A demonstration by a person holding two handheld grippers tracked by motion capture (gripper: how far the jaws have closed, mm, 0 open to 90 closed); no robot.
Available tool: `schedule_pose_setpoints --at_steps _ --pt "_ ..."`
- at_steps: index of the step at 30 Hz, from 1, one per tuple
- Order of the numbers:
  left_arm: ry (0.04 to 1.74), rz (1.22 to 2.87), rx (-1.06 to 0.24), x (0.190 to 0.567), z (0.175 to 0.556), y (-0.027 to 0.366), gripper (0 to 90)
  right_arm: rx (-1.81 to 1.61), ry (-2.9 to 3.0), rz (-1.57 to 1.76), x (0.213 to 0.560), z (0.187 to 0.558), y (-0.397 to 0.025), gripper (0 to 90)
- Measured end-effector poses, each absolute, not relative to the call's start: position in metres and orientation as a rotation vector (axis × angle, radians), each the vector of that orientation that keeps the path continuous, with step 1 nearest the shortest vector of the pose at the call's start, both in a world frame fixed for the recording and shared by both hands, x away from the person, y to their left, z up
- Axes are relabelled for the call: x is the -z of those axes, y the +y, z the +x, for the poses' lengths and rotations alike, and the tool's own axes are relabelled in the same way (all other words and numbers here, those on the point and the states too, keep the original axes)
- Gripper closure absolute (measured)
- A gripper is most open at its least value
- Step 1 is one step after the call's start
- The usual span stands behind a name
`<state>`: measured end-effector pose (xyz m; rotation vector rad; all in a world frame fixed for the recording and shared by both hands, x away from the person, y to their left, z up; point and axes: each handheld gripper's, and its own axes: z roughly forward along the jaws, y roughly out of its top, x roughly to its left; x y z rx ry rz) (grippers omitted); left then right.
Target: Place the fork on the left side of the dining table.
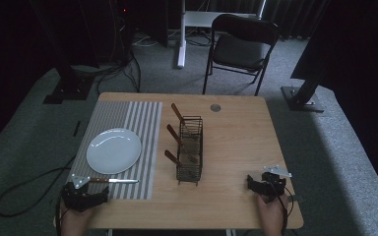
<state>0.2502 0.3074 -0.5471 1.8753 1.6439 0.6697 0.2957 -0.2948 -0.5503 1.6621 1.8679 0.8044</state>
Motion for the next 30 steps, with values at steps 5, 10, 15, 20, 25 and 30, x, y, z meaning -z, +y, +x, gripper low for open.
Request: schedule_pose_setpoints --at_steps 5,10,15,20,25,30 --pt "1.645 1.878 -0.668 0.5469 0.2501 0.3076 0.0 -0.804 1.868 1.662 0.5503 0.2957 -0.2948 11.8" --pt "1.64 1.877 -0.667 0.5471 0.25 0.3079 0.0 -0.804 1.868 1.662 0.5503 0.2957 -0.2948 11.8" --pt "1.641 1.878 -0.666 0.5471 0.25 0.3079 0.0 -0.804 1.868 1.662 0.5503 0.2957 -0.2948 11.7" --pt "1.642 1.883 -0.662 0.5467 0.2503 0.3079 0.0 -0.804 1.868 1.663 0.5503 0.2956 -0.2948 11.8" --pt "1.64 1.899 -0.652 0.5456 0.2511 0.3085 0.0 -0.803 1.867 1.663 0.5503 0.2956 -0.2947 11.8" --pt "1.624 1.915 -0.645 0.5446 0.2501 0.3089 1.3 -0.802 1.864 1.664 0.5504 0.2954 -0.2945 11.8"
